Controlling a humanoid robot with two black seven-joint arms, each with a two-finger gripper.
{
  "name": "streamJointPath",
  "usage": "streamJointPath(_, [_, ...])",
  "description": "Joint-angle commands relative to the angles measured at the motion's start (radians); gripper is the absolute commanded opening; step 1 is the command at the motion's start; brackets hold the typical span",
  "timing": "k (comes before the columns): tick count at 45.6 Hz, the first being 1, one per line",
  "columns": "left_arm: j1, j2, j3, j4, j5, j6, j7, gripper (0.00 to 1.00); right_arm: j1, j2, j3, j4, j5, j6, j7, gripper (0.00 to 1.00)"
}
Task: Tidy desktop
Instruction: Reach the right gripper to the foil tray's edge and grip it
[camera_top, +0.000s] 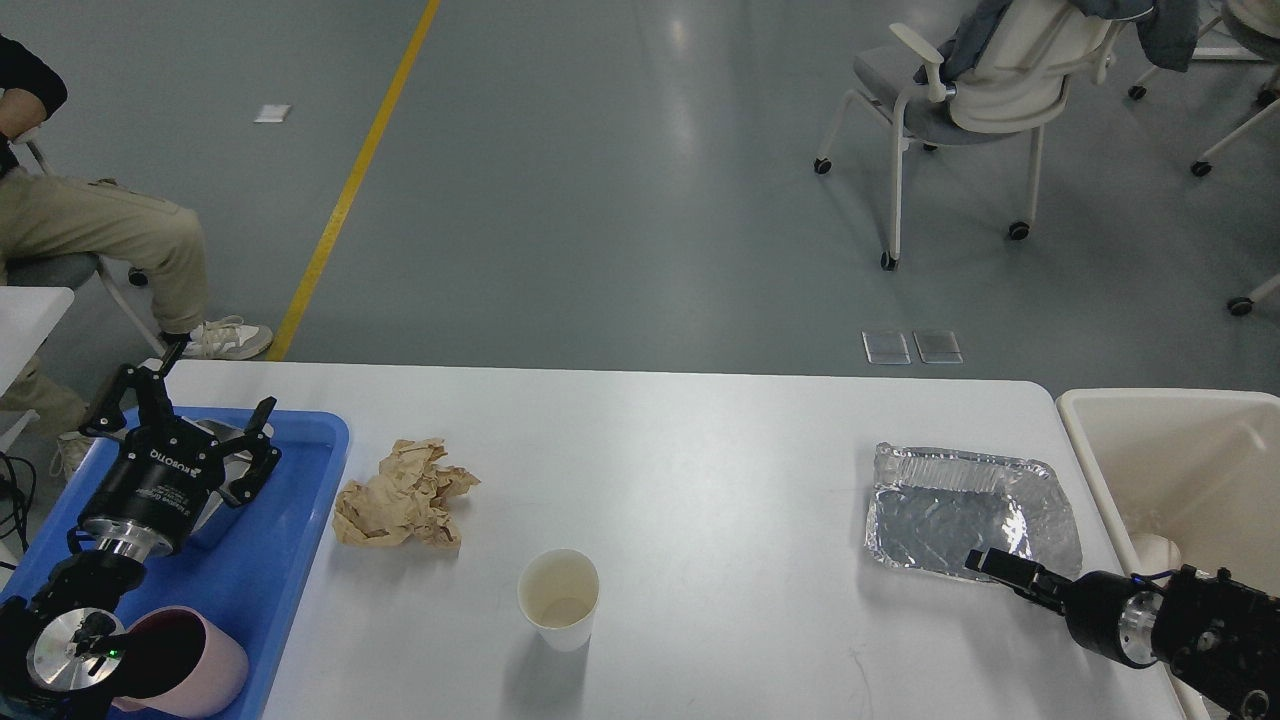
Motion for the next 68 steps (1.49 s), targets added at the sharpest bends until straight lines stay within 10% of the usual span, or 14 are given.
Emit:
streamJointPath(1, [0.001, -0.008, 0.000, 0.000, 0.000, 0.000, 0.002, 0.97, 0.027, -0.007, -0.052, 0.001, 0.001, 0.001, 0.002, 0.22])
streamJointPath(4, [0.001, -0.011, 0.000, -0.001, 0.000, 0.000, 0.002, 0.97, 0.045, -0.009, -0.077, -0.002, 0.004, 0.001, 0.009, 0.01])
streamJointPath(28, [0.024, -0.011, -0.002, -0.034, 0.000, -0.003, 0.000, 0.97, 0.067, -0.026, -0.086, 0.000, 0.004, 0.009, 0.045, 0.00])
streamJointPath(38, [0.029, -0.012, -0.002, -0.034, 0.000, -0.005, 0.000, 0.97, 0.070, -0.026, -0.086, -0.007, 0.007, 0.006, 0.045, 0.44])
streamJointPath(52, [0.035, -0.012, -0.003, -0.034, 0.000, -0.008, 0.000, 0.97, 0.065, -0.049, -0.086, 0.001, 0.007, 0.007, 0.048, 0.45])
streamJointPath(68, [0.035, -0.006, -0.023, -0.032, 0.000, -0.019, 0.000, 0.97, 0.067, -0.047, -0.134, 0.004, 0.005, 0.004, 0.094, 0.22])
